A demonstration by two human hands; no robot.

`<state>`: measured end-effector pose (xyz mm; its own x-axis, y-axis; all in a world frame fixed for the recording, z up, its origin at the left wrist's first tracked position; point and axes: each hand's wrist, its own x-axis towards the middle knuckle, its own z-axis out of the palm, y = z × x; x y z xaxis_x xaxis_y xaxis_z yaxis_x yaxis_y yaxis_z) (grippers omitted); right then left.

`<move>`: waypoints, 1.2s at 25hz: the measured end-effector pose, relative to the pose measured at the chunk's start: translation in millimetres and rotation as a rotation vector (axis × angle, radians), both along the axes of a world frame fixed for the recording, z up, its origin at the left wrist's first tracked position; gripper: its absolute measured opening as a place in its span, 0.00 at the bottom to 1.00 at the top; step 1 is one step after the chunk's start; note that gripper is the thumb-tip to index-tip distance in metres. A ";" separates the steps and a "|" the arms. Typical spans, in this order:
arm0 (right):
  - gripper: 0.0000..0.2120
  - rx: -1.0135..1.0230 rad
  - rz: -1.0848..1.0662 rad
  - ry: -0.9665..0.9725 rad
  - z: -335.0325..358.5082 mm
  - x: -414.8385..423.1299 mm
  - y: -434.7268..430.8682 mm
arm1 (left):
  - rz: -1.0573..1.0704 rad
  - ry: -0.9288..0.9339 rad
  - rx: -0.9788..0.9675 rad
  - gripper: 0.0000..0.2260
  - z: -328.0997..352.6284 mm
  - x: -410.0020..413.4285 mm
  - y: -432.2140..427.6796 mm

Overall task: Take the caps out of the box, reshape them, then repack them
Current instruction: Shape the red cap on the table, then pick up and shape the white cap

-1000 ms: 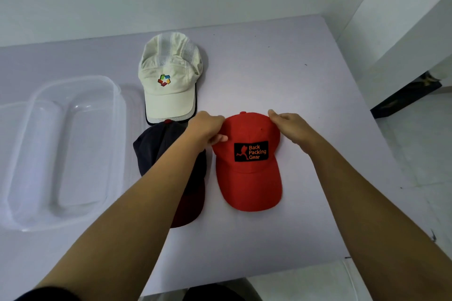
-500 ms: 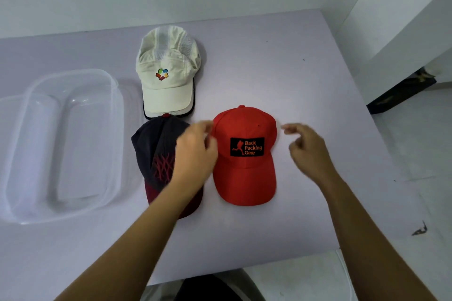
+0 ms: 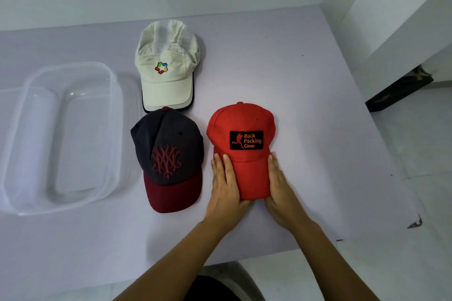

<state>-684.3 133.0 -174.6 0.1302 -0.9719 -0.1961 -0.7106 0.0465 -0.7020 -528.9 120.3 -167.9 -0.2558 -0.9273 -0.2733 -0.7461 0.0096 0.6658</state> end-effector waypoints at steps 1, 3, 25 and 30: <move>0.34 0.005 -0.020 -0.064 1.1 0.1 0.7 | -0.018 0.044 0.005 0.47 -0.4 -1.1 0.1; 0.31 0.017 -0.023 -0.118 2.6 -0.6 -0.8 | -0.025 0.112 -0.024 0.45 -1.4 -2.9 -0.8; 0.35 -0.215 0.103 0.049 116.6 112.0 -164.7 | 0.103 0.171 -0.281 0.35 133.4 120.5 -163.5; 0.36 0.123 0.283 0.114 89.4 147.3 -242.1 | 0.184 0.057 -0.058 0.19 90.7 174.5 -234.2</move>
